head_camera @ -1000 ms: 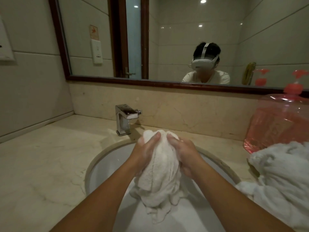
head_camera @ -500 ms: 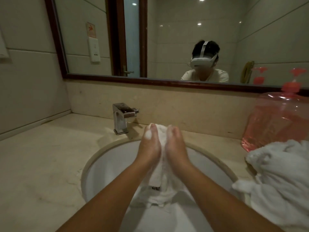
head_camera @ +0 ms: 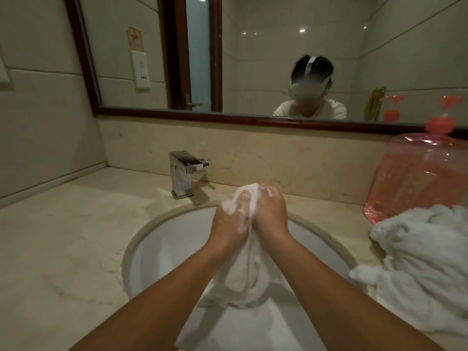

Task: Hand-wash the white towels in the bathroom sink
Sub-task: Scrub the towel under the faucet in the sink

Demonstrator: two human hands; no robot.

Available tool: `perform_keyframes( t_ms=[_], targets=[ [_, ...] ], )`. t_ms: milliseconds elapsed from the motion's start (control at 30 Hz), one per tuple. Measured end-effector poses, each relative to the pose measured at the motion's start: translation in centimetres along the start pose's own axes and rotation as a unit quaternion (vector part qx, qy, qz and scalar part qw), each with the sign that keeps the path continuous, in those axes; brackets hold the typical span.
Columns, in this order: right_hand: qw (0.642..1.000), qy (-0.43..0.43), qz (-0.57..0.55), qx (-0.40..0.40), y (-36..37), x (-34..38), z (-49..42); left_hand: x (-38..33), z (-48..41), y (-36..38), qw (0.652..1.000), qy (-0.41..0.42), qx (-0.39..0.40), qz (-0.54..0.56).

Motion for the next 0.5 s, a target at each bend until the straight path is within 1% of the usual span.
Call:
perform_keyframes(
  t_ms=[67, 100, 167, 200, 233, 267, 300, 333, 400, 433, 467, 500],
  targets=[
    [0.999, 0.014, 0.032, 0.022, 0.4, -0.5, 0.7, 0.3, -0.2, -0.7, 0.999, -0.005, -0.038, 0.007],
    [0.998, 0.014, 0.044, 0.046, 0.7, -1.1, 1.1, 0.1, -0.3, -1.0, 0.999, -0.019, -0.037, -0.003],
    [0.997, 0.005, 0.054, 0.059, 0.8, -1.9, 1.1, -0.6, 0.1, -0.5, 0.998, -0.020, 0.024, -0.051],
    [0.996, 0.002, 0.070, 0.049, 0.5, -2.2, 0.1, -0.2, 0.1, 0.4, 0.997, -0.017, 0.047, -0.062],
    [0.996, 0.008, 0.084, 0.032, 0.1, -2.2, -1.0, -0.6, 0.7, 0.8, 0.997, -0.027, 0.049, -0.057],
    [0.996, 0.026, 0.081, 0.012, -0.2, -2.1, -1.8, -0.5, 0.9, 1.2, 0.997, -0.055, 0.046, -0.026],
    [0.997, 0.036, 0.069, 0.008, -0.2, -1.9, -1.9, -0.5, 0.9, 1.1, 0.996, -0.078, 0.032, -0.002],
    [0.997, 0.036, 0.059, 0.018, 0.0, -1.6, -1.0, 0.1, 0.2, 0.8, 0.996, -0.082, 0.013, 0.007],
    [0.994, -0.010, 0.084, 0.069, 0.8, -0.9, 1.7, 1.5, -1.3, -0.8, 0.994, -0.102, -0.041, 0.022],
    [0.991, -0.028, 0.092, 0.088, 1.2, -0.8, 2.5, 2.0, -1.7, -1.3, 0.992, -0.114, -0.039, 0.030],
    [0.991, -0.035, 0.099, 0.083, 1.2, -0.7, 2.4, 2.5, -2.0, -1.0, 0.991, -0.127, -0.018, 0.032],
    [0.993, -0.029, 0.098, 0.054, 0.8, -0.7, 1.4, 2.6, -1.8, -0.5, 0.990, -0.136, -0.010, 0.030]
  ],
)
Point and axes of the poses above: each hand's wrist, its own z-axis away from the middle knuckle, its own y-axis out of the palm, x = y × z, the point moved 6 cm from there along -z, towards the middle knuckle, and after that the axes turned 3 degrees about -z, right-handed, at the moved point
